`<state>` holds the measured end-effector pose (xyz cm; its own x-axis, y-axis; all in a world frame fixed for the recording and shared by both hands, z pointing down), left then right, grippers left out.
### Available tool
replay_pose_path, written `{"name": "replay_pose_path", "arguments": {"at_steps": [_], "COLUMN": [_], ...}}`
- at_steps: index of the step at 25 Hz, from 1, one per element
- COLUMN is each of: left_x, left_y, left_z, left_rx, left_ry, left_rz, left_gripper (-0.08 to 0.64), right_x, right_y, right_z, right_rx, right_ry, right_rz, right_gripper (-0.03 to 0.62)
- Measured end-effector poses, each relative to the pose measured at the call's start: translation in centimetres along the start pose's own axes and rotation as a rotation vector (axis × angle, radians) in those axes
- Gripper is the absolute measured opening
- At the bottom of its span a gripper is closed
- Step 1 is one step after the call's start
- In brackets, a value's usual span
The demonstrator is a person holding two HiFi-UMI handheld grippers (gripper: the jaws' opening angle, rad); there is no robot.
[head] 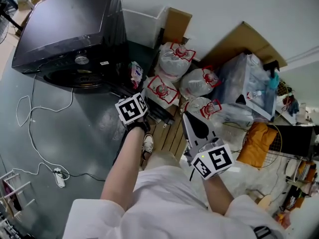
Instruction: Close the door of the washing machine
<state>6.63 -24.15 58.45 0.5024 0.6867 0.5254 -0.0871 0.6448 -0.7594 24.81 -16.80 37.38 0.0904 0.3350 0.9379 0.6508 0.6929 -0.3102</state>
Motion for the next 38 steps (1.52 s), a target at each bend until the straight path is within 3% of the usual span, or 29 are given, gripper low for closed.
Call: {"name": "replay_pose_path", "arguments": {"at_steps": [5, 11, 21, 38], "left_x": [0.2, 0.3, 1.8, 3.4], "left_y": [-0.6, -0.5, 0.9, 4.8], "left_z": [-0.1, 0.1, 1.9, 5.9], "left_rx": [-0.029, -0.006, 0.023, -0.006], "left_ry": [-0.01, -0.011, -0.007, -0.07], "left_rz": [-0.007, 0.012, 0.019, 0.014], "left_gripper": [0.405, 0.407, 0.407, 0.374], "right_x": [0.1, 0.1, 0.1, -0.7], "right_y": [0.4, 0.0, -1.4, -4.4], "right_z": [-0.6, -0.3, 1.4, 5.6], "right_rx": [0.013, 0.002, -0.056, -0.207], "right_ry": [0.005, 0.006, 0.013, 0.038], "right_rz": [0.016, 0.017, 0.015, 0.01], "right_gripper": [-0.002, -0.002, -0.002, -0.002]}}
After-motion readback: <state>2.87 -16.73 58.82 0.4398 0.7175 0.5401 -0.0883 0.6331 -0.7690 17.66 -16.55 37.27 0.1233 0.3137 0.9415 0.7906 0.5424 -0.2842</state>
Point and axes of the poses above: the fingertips, and each gripper's own axes: y backward along the fingers, z to its left, x out of its underside, the point moved 2 cm from there along y, backward along the fingers, and after that the axes turned 2 degrees about y, right-handed, at the moved point
